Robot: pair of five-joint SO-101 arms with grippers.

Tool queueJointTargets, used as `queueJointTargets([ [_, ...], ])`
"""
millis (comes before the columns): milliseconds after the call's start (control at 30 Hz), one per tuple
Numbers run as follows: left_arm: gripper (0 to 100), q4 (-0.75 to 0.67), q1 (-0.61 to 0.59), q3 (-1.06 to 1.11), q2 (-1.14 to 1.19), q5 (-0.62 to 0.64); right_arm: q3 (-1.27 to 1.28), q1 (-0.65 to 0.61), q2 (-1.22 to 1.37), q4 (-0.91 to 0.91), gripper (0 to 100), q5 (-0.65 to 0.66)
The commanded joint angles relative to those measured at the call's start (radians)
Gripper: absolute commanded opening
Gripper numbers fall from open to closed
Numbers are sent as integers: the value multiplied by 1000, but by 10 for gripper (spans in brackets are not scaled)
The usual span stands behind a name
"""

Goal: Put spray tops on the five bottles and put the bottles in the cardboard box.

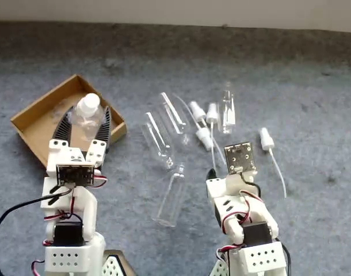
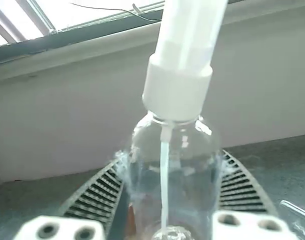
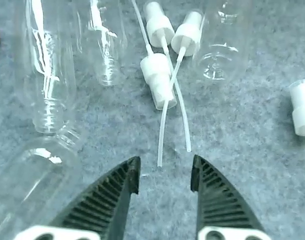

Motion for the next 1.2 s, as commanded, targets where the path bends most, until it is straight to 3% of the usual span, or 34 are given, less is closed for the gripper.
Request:
queueJointTargets([
  [0, 88, -21, -54, -76, -8, -17, -8, 12, -10, -24, 149, -8],
  [367, 87, -18, -54, -211, 36, -21, 179, 12, -10, -223, 149, -8],
  [767, 87, -41, -54, -564, 694, -18, 185, 12, -10, -234, 149, -8],
  [1033, 87, -468, -99, -588, 1081, -17, 186, 12, -10, -234, 149, -8],
  [1167, 87, -603, -142, -596, 1270, -17, 186, 12, -10, -234, 149, -6],
])
